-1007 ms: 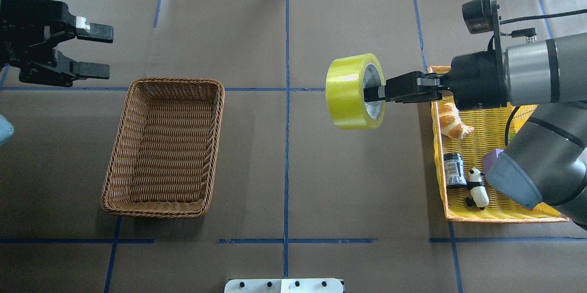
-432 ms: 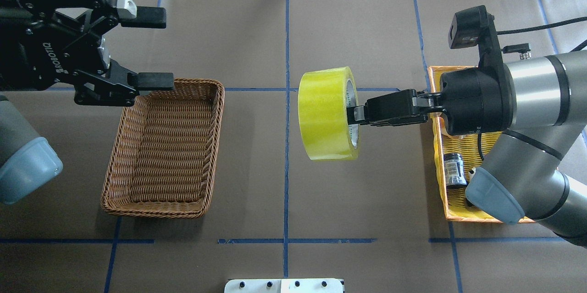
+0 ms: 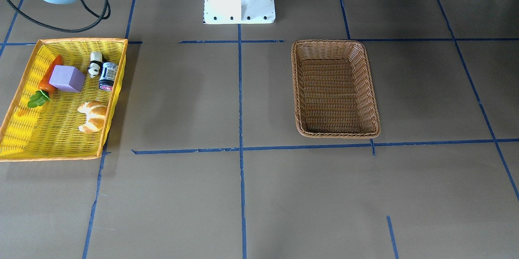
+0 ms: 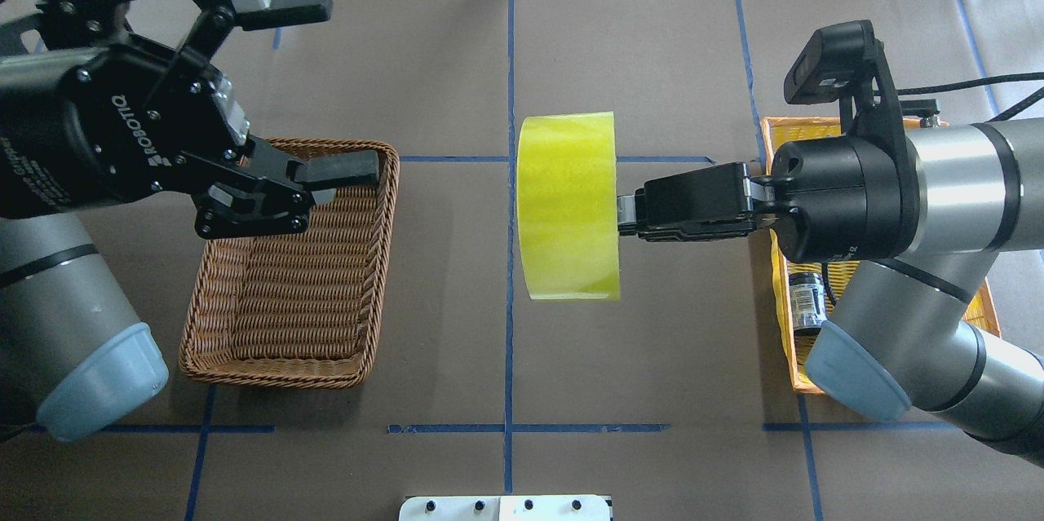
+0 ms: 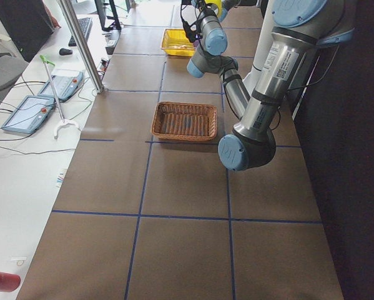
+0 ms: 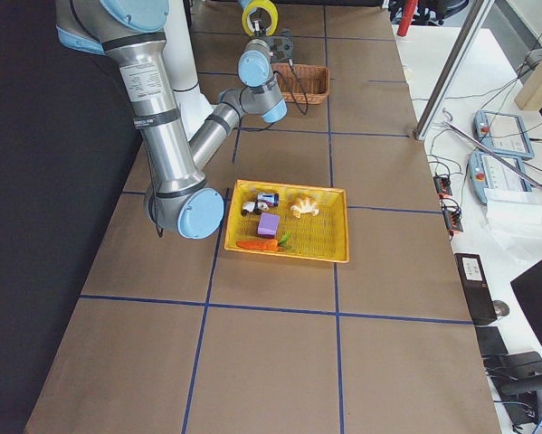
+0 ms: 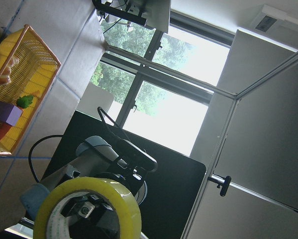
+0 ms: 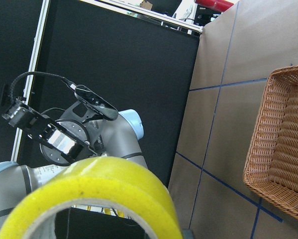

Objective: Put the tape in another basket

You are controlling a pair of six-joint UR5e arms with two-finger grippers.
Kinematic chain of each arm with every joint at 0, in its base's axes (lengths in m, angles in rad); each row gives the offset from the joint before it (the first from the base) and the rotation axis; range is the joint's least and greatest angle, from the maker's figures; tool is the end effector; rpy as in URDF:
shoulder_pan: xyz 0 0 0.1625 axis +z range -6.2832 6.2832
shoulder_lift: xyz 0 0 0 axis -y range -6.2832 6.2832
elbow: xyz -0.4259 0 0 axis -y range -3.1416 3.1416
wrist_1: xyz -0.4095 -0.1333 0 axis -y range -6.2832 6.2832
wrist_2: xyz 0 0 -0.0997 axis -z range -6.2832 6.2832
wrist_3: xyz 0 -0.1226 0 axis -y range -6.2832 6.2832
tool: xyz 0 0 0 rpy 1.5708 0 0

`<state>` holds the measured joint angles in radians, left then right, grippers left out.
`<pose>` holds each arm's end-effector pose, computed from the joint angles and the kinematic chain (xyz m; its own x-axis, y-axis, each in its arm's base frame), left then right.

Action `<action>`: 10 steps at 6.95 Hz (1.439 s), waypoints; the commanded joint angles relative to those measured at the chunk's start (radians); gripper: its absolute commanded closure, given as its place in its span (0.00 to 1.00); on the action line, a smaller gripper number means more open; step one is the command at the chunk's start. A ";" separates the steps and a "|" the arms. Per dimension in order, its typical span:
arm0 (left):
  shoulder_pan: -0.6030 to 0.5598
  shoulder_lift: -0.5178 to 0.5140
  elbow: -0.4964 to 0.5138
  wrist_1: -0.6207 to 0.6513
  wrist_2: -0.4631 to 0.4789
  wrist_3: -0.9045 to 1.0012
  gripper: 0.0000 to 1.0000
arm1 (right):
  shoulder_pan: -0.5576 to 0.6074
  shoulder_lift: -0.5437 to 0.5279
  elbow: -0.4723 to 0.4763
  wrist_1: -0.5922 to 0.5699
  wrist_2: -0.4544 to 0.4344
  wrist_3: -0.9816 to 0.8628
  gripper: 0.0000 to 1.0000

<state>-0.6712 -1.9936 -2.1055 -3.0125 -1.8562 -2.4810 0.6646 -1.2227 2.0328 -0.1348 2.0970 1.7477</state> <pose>0.2647 -0.3364 0.0619 -0.7076 -0.4056 -0.5786 -0.1809 0.8955 -0.4065 -0.3084 -0.3328 0.1221 -0.5239 -0.2172 0.8236 -0.1346 0.9759 0.1717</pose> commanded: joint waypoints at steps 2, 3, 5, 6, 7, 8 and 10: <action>0.088 -0.010 0.013 -0.012 0.037 0.081 0.00 | -0.023 0.006 0.000 0.006 -0.031 0.004 1.00; 0.128 -0.010 0.013 -0.011 0.031 0.220 0.00 | -0.023 0.006 -0.002 0.006 -0.031 0.004 1.00; 0.234 -0.037 0.004 0.001 0.034 0.367 0.00 | -0.033 0.006 -0.006 0.004 -0.029 0.003 1.00; 0.234 -0.043 0.004 0.003 0.037 0.363 0.00 | -0.040 0.006 -0.006 0.004 -0.029 0.004 1.00; 0.234 -0.051 0.002 0.003 0.038 0.363 0.00 | -0.057 0.006 -0.008 0.004 -0.031 0.003 1.00; 0.234 -0.057 0.002 0.003 0.040 0.364 0.00 | -0.065 0.006 -0.006 0.004 -0.031 0.003 1.00; 0.234 -0.059 0.002 0.003 0.061 0.364 0.00 | -0.086 0.006 -0.003 0.004 -0.040 0.003 1.00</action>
<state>-0.4375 -2.0503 -2.1030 -3.0098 -1.8097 -2.1173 0.5924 -1.2165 2.0284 -0.1303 2.0631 1.7504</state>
